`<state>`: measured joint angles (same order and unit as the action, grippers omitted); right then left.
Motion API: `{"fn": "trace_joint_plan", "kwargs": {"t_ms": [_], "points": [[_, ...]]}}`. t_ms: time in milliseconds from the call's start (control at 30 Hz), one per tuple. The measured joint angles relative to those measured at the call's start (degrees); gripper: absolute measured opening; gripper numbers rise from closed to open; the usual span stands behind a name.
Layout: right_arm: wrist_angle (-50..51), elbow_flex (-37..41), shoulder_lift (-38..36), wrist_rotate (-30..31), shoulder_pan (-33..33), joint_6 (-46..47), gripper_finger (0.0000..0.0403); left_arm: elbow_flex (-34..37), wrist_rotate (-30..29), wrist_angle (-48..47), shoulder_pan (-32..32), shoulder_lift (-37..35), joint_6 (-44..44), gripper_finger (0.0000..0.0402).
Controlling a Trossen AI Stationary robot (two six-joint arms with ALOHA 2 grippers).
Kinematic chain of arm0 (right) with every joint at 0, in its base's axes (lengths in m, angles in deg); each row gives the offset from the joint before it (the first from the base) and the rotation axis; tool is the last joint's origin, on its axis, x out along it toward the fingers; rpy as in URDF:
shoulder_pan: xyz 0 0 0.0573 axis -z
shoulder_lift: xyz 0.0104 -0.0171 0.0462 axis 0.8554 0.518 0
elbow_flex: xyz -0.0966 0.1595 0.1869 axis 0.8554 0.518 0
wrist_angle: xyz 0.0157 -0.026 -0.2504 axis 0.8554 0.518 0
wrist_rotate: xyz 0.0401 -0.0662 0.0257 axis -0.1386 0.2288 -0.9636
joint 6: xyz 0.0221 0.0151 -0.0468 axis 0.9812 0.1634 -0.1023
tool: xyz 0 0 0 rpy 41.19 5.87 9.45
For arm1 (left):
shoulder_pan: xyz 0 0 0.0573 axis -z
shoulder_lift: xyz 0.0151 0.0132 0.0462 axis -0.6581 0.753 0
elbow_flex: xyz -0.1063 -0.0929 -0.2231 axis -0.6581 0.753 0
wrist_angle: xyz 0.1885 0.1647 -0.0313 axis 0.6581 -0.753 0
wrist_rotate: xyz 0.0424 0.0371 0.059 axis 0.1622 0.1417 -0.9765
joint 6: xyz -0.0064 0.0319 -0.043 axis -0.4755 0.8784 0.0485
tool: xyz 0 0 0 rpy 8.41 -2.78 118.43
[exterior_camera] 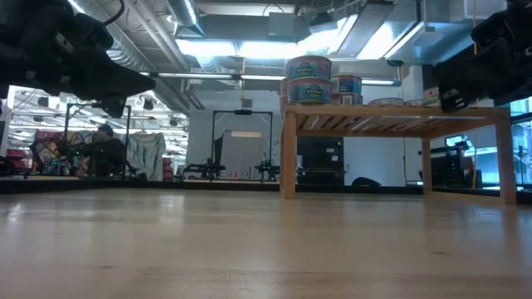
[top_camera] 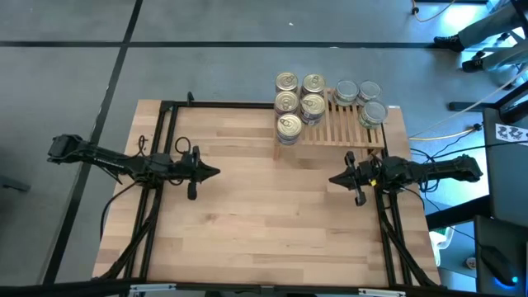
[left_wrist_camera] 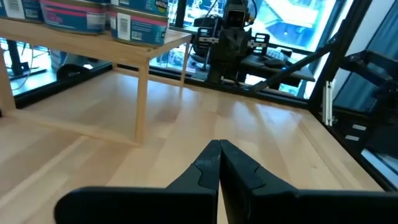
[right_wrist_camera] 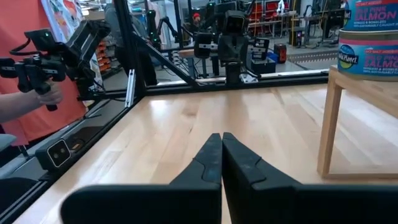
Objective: Stack canned seafood by type on shelf
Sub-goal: Return to Home Position
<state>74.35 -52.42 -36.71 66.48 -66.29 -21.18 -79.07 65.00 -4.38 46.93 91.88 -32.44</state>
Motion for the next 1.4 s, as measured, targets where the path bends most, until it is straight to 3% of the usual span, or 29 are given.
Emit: {"fn": "trace_joint_plan", "kwargs": {"t_ms": [267,600,833,1400], "points": [[0.0,0.1,0.0,0.1,0.0,1.5,0.0003,-0.1,-0.2,-2.8,-0.3,-3.0,0.9,0.0003],[1.6,0.2,0.0,0.2,0.0,1.6,0.0003,0.0,0.9,-23.2,-2.9,-22.1,0.7,0.0001],[1.6,0.2,0.0,0.3,0.0,1.6,0.0003,-0.1,4.0,-27.0,-2.9,-34.2,6.1,0.0001],[4.7,0.2,0.0,0.1,0.0,1.6,0.0003,0.0,4.1,-27.1,-4.4,-33.3,10.6,0.0001]]}}
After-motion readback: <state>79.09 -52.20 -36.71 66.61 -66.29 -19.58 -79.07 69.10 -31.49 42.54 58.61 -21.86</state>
